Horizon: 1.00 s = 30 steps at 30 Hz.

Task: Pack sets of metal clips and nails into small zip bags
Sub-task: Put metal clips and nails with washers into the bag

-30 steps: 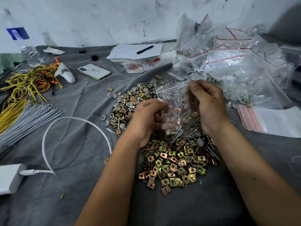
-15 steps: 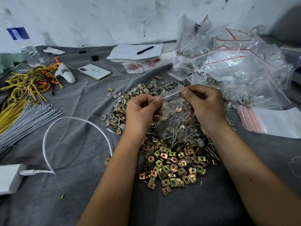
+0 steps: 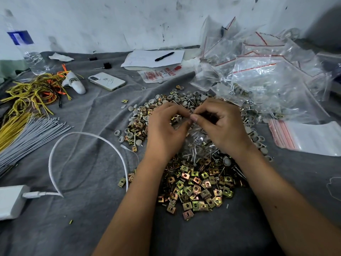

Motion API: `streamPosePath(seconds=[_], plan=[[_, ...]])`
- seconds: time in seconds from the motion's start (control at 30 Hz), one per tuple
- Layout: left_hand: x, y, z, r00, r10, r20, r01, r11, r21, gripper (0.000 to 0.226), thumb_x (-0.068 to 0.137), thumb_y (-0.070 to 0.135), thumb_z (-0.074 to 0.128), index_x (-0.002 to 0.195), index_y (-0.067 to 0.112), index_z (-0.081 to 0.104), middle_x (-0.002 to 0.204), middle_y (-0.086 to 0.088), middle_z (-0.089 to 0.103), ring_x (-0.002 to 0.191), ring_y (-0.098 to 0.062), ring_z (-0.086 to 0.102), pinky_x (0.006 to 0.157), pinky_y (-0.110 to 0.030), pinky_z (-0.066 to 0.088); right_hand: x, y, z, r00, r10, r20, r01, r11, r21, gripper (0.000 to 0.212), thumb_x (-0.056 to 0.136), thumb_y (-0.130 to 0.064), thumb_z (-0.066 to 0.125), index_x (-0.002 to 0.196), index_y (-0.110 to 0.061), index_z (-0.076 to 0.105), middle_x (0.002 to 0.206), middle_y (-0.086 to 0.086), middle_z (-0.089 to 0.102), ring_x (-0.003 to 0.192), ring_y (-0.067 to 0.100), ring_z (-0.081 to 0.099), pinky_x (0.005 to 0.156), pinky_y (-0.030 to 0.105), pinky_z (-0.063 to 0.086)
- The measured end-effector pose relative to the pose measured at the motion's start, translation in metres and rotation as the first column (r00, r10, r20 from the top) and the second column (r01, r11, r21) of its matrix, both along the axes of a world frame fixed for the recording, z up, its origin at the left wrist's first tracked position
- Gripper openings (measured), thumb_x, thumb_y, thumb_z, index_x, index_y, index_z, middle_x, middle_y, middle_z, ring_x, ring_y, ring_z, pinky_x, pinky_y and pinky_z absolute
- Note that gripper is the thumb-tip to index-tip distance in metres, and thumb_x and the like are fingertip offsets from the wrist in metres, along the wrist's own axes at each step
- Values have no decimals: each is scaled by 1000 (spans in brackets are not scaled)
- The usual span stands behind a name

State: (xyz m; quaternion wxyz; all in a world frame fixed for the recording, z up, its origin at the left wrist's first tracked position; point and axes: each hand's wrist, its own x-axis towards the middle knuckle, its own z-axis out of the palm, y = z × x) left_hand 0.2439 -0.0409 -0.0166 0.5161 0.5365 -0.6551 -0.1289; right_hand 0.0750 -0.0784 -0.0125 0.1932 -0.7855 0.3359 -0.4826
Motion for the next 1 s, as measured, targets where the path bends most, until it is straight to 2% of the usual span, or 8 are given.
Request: streamPosePath(seconds=[0.13, 0.3, 0.57, 0.7, 0.87, 0.93, 1.0], plan=[[2, 0, 0, 998, -17, -55, 20, 999, 44, 10, 84, 11, 84, 84, 10, 75, 93, 1, 73, 93, -20, 68, 87, -50, 55, 0, 0, 0, 1000, -15, -4, 15, 1000, -21, 6, 86, -11, 80, 92, -10, 78, 87, -3, 69, 83, 10, 66, 74, 24, 53], [2, 0, 3, 997, -45, -56, 48, 998, 50, 9, 82, 7, 85, 83, 6, 76, 92, -2, 74, 92, -20, 69, 86, -48, 56, 0, 0, 2, 1000, 0, 8, 0, 999, -32, 8, 85, -10, 81, 91, -10, 78, 89, -4, 68, 86, 12, 66, 75, 34, 56], [4, 0, 3, 996, -41, -80, 50, 992, 118, 10, 85, 16, 85, 87, 9, 78, 97, 1, 76, 95, -16, 71, 92, -45, 56, -1, -1, 1, 1000, 27, 5, -27, 1000, 13, 5, 88, -7, 77, 89, -10, 73, 89, -5, 66, 83, 16, 64, 71, 36, 55], [4, -1, 3, 993, -73, -98, 86, 986, 140, 10, 85, 13, 84, 84, 6, 76, 99, 2, 76, 101, -17, 68, 95, -48, 53, -1, -1, 0, 1000, 19, 2, -19, 998, 52, 5, 90, -9, 74, 90, -11, 70, 90, -5, 63, 85, 17, 63, 74, 41, 55], [5, -3, 2, 993, -19, -114, 42, 979, 201, 8, 87, 19, 82, 89, 13, 77, 100, 3, 75, 104, -20, 67, 95, -48, 53, 1, 0, 1, 1000, 7, 25, -8, 997, 71, 5, 92, -9, 72, 91, -13, 68, 90, -8, 62, 85, 15, 63, 73, 32, 54], [6, -4, 2, 988, -28, -149, 62, 971, 229, 7, 87, 15, 81, 90, 11, 76, 102, 3, 76, 104, -21, 69, 96, -50, 54, 0, 1, 2, 999, 7, 48, -11, 997, 76, 7, 93, -8, 71, 90, -14, 68, 90, -9, 62, 83, 14, 63, 72, 26, 52], [5, -3, 3, 992, -30, -125, 56, 975, 214, 6, 86, 12, 81, 88, 10, 76, 102, 4, 76, 106, -20, 67, 97, -50, 53, 1, 2, 2, 999, 3, 44, -7, 997, 79, 8, 93, -6, 71, 90, -13, 68, 90, -9, 63, 82, 12, 63, 71, 23, 51]])
